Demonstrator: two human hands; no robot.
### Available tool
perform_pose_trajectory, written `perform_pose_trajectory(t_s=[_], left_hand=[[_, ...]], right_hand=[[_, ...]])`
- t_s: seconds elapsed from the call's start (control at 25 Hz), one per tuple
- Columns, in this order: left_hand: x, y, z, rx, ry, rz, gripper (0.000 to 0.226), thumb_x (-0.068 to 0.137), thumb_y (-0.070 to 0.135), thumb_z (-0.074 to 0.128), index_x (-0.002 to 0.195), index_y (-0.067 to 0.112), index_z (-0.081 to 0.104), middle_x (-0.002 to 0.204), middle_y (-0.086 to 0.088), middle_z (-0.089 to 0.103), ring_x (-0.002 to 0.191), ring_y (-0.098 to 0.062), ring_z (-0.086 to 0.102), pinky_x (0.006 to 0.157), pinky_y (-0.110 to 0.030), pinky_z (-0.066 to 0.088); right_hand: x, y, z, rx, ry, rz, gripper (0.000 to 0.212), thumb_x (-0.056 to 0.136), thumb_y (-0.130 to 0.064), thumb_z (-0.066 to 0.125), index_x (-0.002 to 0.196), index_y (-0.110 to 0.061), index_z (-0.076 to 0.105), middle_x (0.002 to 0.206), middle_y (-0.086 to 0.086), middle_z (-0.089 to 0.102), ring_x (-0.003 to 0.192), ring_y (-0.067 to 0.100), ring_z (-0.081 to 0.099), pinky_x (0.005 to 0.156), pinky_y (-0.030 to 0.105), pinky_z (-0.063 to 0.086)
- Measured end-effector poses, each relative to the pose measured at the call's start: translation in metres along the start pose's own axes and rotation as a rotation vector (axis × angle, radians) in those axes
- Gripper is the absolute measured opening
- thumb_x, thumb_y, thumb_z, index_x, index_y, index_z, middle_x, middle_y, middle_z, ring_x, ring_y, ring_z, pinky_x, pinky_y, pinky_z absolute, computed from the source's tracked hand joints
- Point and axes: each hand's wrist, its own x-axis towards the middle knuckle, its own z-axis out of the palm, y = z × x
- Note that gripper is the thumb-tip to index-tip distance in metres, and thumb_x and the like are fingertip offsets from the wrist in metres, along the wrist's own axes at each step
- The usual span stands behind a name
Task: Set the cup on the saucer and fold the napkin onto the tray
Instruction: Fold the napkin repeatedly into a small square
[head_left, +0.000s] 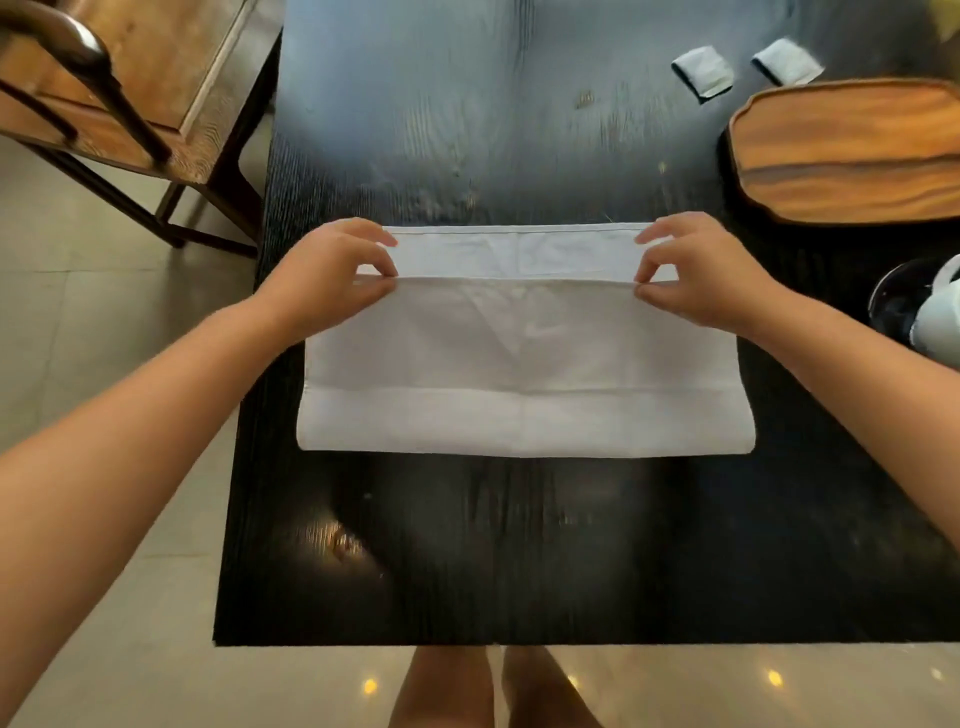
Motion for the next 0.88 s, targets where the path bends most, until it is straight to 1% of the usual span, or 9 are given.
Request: perform_pose_trajectory(t_s=[0.08, 0.12, 0.16, 0.24, 0.4, 0.48, 0.56, 0.72, 0.88], left_hand=[[0.025, -0.014, 0.015, 0.053, -0.118, -0.076, 0.006, 0.082, 0.023, 0.068, 0.084, 0.019, 0.072, 0.149, -0.008, 0.035, 0.141, -0.025, 0.021, 0.113, -0.053, 0.016], [0.035, -0.02, 0.021, 0.081, -0.189, -0.113, 0.004, 0.082, 0.026, 0.068, 0.083, 0.023, 0.071, 0.154, -0.005, 0.024, 0.144, -0.022, 0.008, 0.112, -0.059, 0.005], [0.042, -0.024, 0.024, 0.094, -0.249, -0.145, 0.003, 0.082, 0.029, 0.068, 0.082, 0.027, 0.069, 0.156, -0.002, 0.017, 0.145, -0.021, 0.002, 0.111, -0.061, -0.001], [0.051, -0.029, 0.023, 0.06, -0.291, -0.179, 0.003, 0.082, 0.031, 0.067, 0.079, 0.031, 0.067, 0.156, 0.0, 0.019, 0.144, -0.021, 0.008, 0.109, -0.063, -0.005], [0.063, -0.039, 0.015, 0.005, -0.17, -0.162, 0.005, 0.082, 0.03, 0.067, 0.078, 0.027, 0.068, 0.135, 0.001, 0.047, 0.129, -0.02, 0.038, 0.11, -0.063, 0.006], [0.072, -0.041, 0.015, -0.021, -0.099, -0.137, 0.009, 0.082, 0.028, 0.066, 0.082, 0.021, 0.071, 0.12, 0.0, 0.057, 0.118, -0.021, 0.048, 0.107, -0.058, 0.021], [0.082, -0.04, 0.017, -0.038, -0.032, -0.122, 0.012, 0.082, 0.023, 0.065, 0.084, 0.015, 0.073, 0.106, -0.005, 0.063, 0.105, -0.024, 0.055, 0.098, -0.051, 0.038], [0.09, -0.04, 0.028, -0.044, 0.104, -0.158, 0.009, 0.077, 0.013, 0.064, 0.081, 0.01, 0.072, 0.086, -0.011, 0.064, 0.085, -0.028, 0.057, 0.08, -0.04, 0.048], [0.09, -0.043, 0.037, -0.075, 0.169, -0.175, 0.01, 0.076, 0.014, 0.066, 0.086, 0.012, 0.069, 0.083, -0.007, 0.065, 0.079, -0.021, 0.056, 0.075, -0.035, 0.047]], right_hand=[[0.026, 0.006, 0.007, -0.093, -0.096, 0.036, 0.007, 0.078, -0.02, 0.072, 0.08, -0.014, 0.072, 0.143, 0.012, 0.042, 0.139, 0.031, 0.022, 0.109, 0.053, 0.022], [0.036, 0.008, 0.009, -0.123, -0.148, 0.052, 0.007, 0.078, -0.022, 0.072, 0.082, -0.016, 0.072, 0.148, 0.01, 0.036, 0.141, 0.029, 0.016, 0.11, 0.053, 0.019], [0.043, 0.008, 0.009, -0.137, -0.192, 0.063, 0.007, 0.078, -0.024, 0.071, 0.083, -0.018, 0.071, 0.15, 0.009, 0.032, 0.142, 0.028, 0.014, 0.111, 0.053, 0.017], [0.051, 0.006, 0.006, -0.108, -0.217, 0.074, 0.004, 0.079, -0.024, 0.07, 0.079, -0.02, 0.068, 0.148, 0.008, 0.035, 0.139, 0.028, 0.021, 0.109, 0.051, 0.019], [0.064, 0.007, 0.0, -0.047, -0.091, 0.085, 0.006, 0.081, -0.021, 0.068, 0.08, -0.015, 0.069, 0.124, 0.007, 0.055, 0.119, 0.027, 0.044, 0.096, 0.046, 0.03], [0.074, 0.011, 0.001, -0.038, -0.04, 0.103, 0.005, 0.081, -0.019, 0.066, 0.081, -0.015, 0.069, 0.113, 0.007, 0.059, 0.109, 0.028, 0.05, 0.092, 0.044, 0.031], [0.082, 0.012, 0.002, -0.037, 0.005, 0.132, 0.007, 0.08, -0.017, 0.063, 0.08, -0.015, 0.07, 0.098, 0.005, 0.06, 0.1, 0.028, 0.053, 0.088, 0.041, 0.031], [0.088, 0.012, 0.004, -0.053, 0.069, 0.173, 0.007, 0.079, -0.02, 0.062, 0.083, -0.018, 0.067, 0.084, -0.002, 0.058, 0.092, 0.024, 0.054, 0.086, 0.037, 0.027], [0.085, 0.016, 0.009, -0.021, 0.119, 0.168, 0.008, 0.079, -0.02, 0.063, 0.085, -0.02, 0.067, 0.085, -0.001, 0.062, 0.092, 0.024, 0.055, 0.086, 0.037, 0.027]])
